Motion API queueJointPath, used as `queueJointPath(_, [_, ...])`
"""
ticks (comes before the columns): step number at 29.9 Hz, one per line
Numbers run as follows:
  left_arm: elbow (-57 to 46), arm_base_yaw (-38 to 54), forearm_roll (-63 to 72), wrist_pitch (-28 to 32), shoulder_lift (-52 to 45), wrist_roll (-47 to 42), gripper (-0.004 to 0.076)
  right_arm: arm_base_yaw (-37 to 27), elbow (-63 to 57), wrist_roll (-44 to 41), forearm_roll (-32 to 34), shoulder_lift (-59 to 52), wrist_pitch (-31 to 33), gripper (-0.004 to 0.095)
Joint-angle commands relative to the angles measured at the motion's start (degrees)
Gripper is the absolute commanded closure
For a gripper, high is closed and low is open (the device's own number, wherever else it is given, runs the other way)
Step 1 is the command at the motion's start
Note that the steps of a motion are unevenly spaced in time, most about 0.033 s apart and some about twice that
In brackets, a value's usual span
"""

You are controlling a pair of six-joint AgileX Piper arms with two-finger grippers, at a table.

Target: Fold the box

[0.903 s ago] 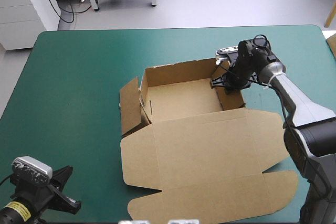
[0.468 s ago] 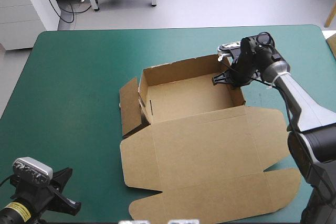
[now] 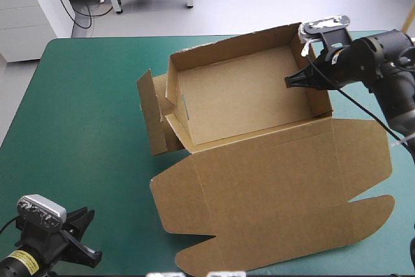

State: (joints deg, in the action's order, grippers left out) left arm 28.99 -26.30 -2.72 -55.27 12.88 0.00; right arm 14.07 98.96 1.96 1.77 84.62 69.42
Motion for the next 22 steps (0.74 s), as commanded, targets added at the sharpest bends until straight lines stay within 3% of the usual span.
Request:
queueJointPath(1, [1.4,0.1,0.7,3.9,0.8,-0.4,0.0476,-0.1,2.0,0.0,1.2,-5.5,-2.4,0.0929])
queueJointPath(4, [1.4,0.1,0.7,5.3,0.8,-0.4,0.0307,-0.1,1.8,0.0,1.2,-7.2,-2.4,0.0929])
queueJointPath(6, [1.4,0.1,0.7,6.4,0.8,-0.8,0.0251,-0.1,1.4,0.0,1.5,-7.8,-2.4,0.0929])
queueJointPath(16, [1.8,0.1,-2.8,12.6,1.6,-0.4,0.0250,-0.1,0.2,0.1,0.5,-8.3,-2.4,0.0929])
queueJointPath(22, [5.4,0.1,-6.7,12.5,9.4,-5.7,0.0250,-0.1,0.2,0.1,0.4,-8.3,-2.4,0.0930])
